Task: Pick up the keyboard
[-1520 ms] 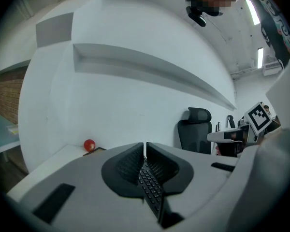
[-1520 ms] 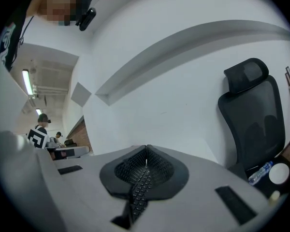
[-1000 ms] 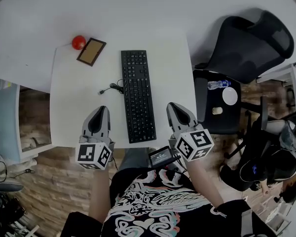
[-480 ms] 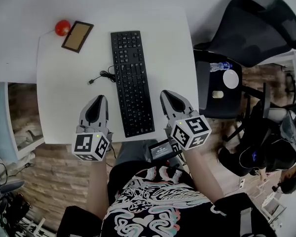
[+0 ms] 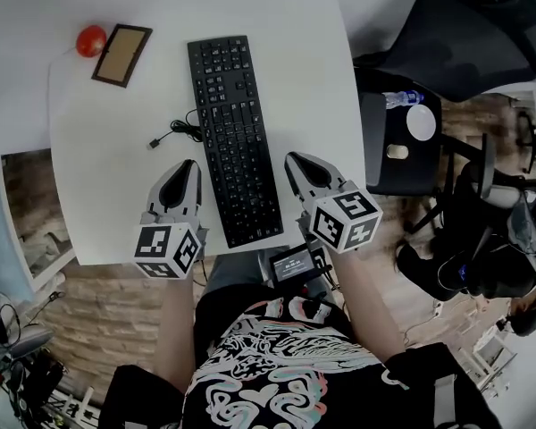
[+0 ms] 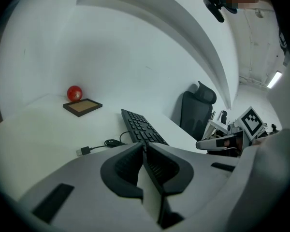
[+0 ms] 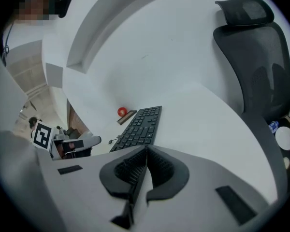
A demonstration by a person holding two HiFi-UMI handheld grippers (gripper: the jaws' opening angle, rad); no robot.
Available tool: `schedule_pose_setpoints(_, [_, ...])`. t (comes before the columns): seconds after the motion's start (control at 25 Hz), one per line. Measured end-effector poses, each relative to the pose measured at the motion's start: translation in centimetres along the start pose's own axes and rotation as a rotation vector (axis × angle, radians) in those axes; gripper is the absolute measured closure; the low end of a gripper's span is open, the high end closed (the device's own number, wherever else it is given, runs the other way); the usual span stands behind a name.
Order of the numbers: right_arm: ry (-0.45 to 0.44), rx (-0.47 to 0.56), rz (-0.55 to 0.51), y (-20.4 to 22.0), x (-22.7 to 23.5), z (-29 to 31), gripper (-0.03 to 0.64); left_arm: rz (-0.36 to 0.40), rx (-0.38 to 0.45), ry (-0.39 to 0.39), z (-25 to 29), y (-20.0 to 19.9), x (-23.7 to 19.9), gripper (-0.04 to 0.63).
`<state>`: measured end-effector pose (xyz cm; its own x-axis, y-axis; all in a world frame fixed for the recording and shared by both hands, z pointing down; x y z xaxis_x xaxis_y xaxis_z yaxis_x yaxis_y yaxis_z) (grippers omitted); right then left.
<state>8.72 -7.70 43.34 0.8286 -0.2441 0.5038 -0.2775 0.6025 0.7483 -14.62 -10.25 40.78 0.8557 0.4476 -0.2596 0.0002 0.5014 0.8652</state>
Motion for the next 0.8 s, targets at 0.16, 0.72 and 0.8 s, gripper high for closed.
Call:
schedule_pose_setpoints(0.16, [-0.006, -0.04, 0.018, 0.4, 0.3, 1.2, 0.588, -0.038, -0.045, 0.002, 0.9, 0.7, -0.7, 0.563])
schedule_pose_setpoints(0.72, [-0.075, -0.215, 0.155, 2.0, 0.4, 4.8, 0.442, -0.353, -0.167, 0.203, 3.5, 3.3, -1.0, 0.351])
schedule_pose_setpoints(0.8, [-0.068, -0.225, 0.151, 2.1, 0.5, 4.9, 0.443, -0.359, -0.189, 0.215, 3.8, 3.5, -1.0, 0.351])
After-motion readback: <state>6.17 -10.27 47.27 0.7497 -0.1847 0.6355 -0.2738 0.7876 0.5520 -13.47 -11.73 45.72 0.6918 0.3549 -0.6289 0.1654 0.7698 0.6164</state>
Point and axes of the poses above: the fingertips, and each gripper's own axes: z forward along the fingers, x to its right, y out of its underside, the point moved 6 cm from there along -z, backward along the fingers, and after that the axes turned 5 degrees about x, right-handed, at the moved point
